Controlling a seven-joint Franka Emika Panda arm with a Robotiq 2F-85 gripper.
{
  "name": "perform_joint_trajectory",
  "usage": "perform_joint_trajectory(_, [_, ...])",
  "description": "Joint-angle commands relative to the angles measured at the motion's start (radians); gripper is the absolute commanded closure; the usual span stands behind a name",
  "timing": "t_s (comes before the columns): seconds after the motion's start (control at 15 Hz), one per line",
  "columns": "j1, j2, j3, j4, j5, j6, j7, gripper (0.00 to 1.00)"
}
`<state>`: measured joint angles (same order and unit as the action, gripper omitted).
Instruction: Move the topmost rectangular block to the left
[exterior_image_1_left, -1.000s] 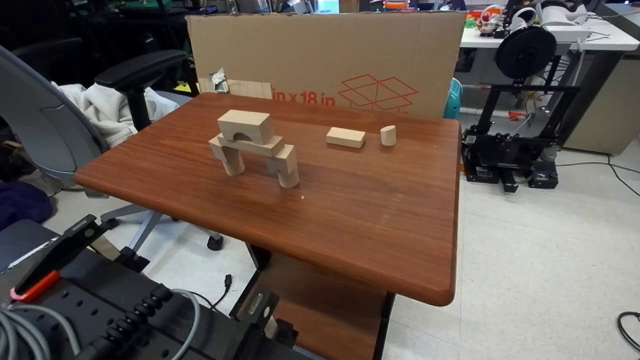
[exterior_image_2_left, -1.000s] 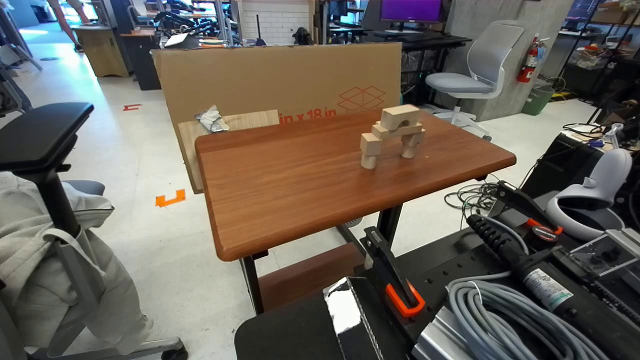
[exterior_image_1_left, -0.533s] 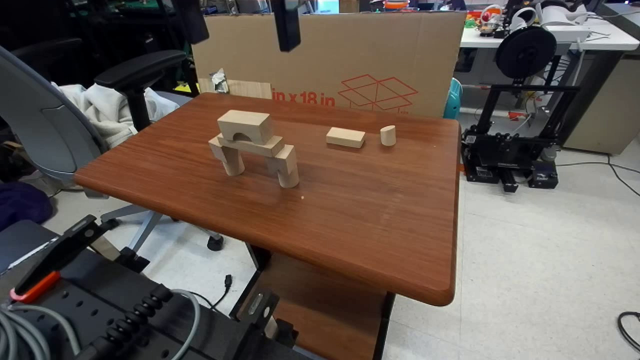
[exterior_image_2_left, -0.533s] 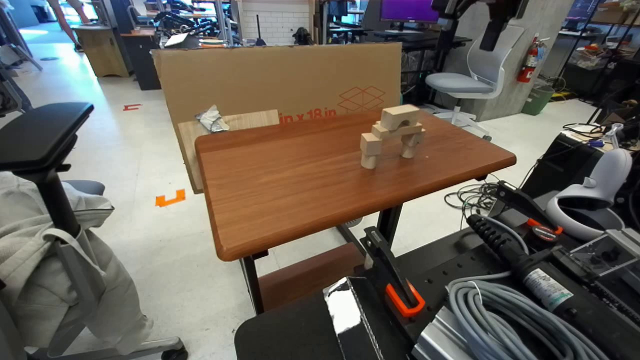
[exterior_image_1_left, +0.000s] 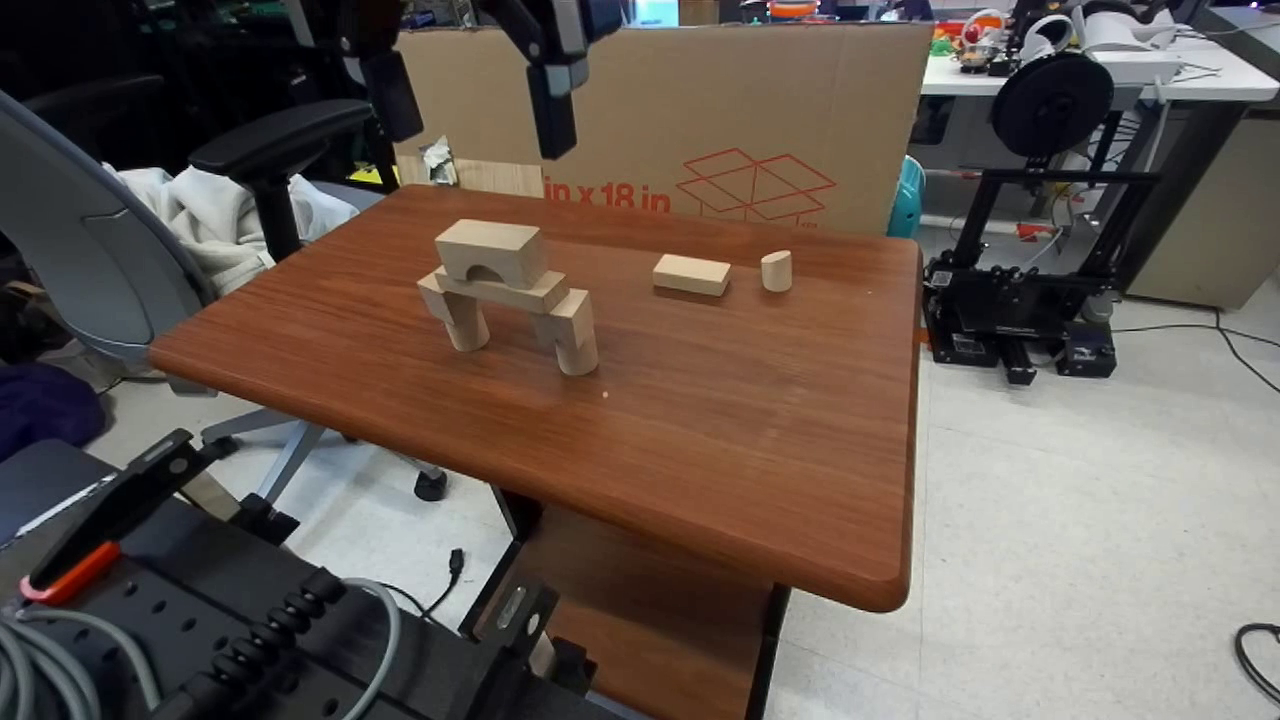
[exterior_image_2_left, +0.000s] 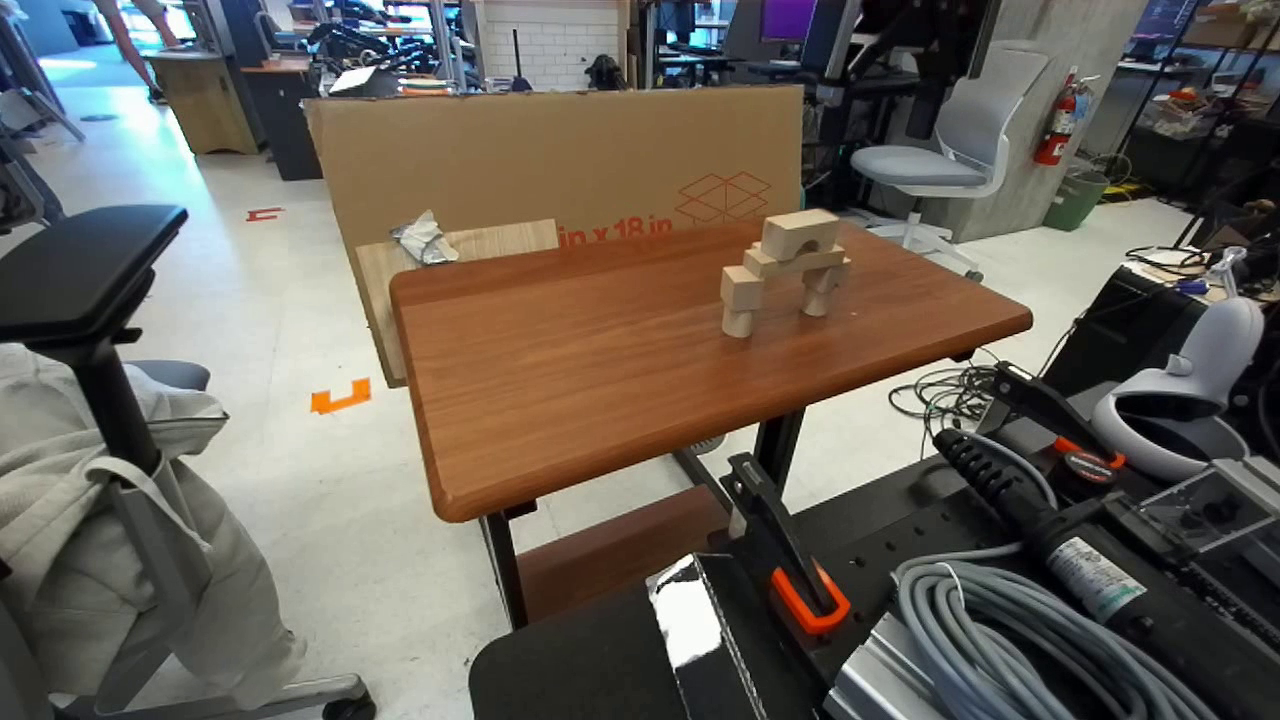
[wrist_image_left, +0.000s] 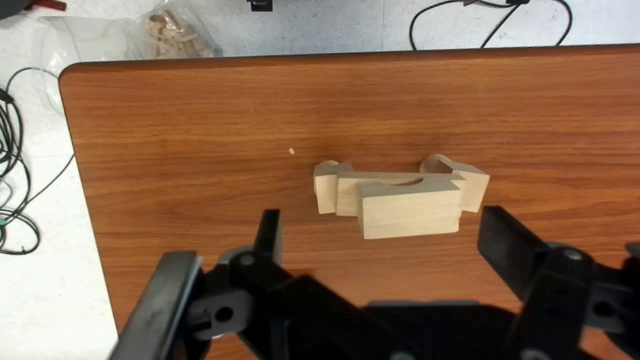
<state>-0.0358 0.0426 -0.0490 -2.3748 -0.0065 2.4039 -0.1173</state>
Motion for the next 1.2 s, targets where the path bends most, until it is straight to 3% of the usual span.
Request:
perform_joint_trajectory(0.0, [0.009, 0.079, 0.014, 0.048, -0.043, 0.037, 0.046, 0.00])
perform_joint_trajectory(1.13, [0.060, 0.244, 0.032, 0.150, -0.136, 0.024, 0.107, 0.00])
